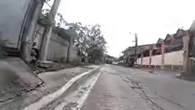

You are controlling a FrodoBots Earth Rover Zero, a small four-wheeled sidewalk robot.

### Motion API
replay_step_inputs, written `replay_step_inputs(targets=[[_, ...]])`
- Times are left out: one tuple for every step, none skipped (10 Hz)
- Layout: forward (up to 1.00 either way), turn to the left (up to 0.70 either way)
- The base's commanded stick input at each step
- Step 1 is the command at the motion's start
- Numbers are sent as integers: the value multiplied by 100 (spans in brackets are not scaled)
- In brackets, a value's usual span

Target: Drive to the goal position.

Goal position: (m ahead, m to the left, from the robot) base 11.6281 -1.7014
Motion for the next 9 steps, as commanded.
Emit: replay_step_inputs(targets=[[70, -35], [70, -35], [70, -35], [70, -35], [70, -35], [70, -35], [70, -35], [70, -35], [70, 0]])
